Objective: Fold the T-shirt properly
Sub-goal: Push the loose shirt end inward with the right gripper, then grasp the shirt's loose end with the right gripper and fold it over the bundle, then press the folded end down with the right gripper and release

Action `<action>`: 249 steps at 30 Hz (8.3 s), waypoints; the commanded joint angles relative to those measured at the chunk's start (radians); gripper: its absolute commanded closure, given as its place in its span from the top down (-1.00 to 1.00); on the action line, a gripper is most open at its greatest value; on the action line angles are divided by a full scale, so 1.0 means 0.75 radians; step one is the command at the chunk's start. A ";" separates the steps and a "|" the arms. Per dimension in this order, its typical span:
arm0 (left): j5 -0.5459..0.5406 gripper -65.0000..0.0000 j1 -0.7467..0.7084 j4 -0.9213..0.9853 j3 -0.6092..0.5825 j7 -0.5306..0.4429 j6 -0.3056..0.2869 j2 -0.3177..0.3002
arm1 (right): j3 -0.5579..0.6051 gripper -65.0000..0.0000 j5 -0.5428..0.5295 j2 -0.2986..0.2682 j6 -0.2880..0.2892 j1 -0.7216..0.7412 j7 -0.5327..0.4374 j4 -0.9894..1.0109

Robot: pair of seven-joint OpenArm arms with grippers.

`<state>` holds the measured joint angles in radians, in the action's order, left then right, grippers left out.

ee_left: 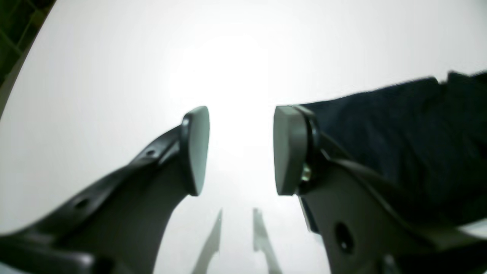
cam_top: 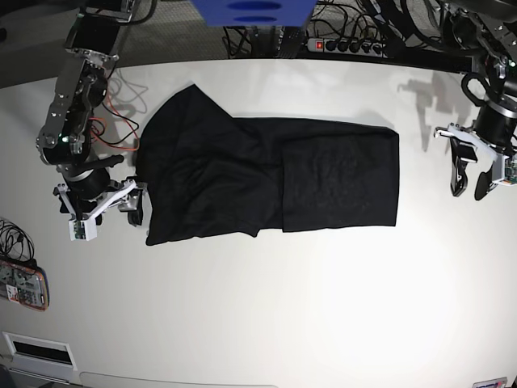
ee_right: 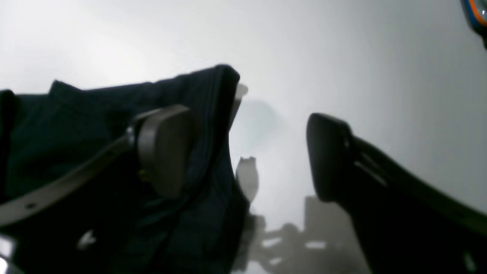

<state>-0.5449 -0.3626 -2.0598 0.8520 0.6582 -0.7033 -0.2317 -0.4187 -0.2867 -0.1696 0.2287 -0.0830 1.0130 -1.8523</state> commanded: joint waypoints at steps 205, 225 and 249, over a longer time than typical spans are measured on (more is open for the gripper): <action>-0.013 -0.18 -0.084 0.094 -0.032 -0.038 0.007 0.005 | 1.961 1.00 0.670 0.426 -1.067 0.347 0.115 0.417; -0.011 -0.18 -0.113 0.094 -0.030 -0.038 0.007 0.003 | 1.828 1.00 0.610 0.424 -1.077 0.339 0.060 0.384; 0.122 -0.18 -0.113 0.092 -0.030 -0.038 0.007 0.009 | 1.807 -0.79 0.608 0.419 -1.069 0.345 0.060 0.400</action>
<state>-0.4404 -0.4458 -1.9697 0.8230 0.6552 -0.6968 -0.2131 0.9394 0.1585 0.1295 -0.5694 0.1608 1.0779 -1.5360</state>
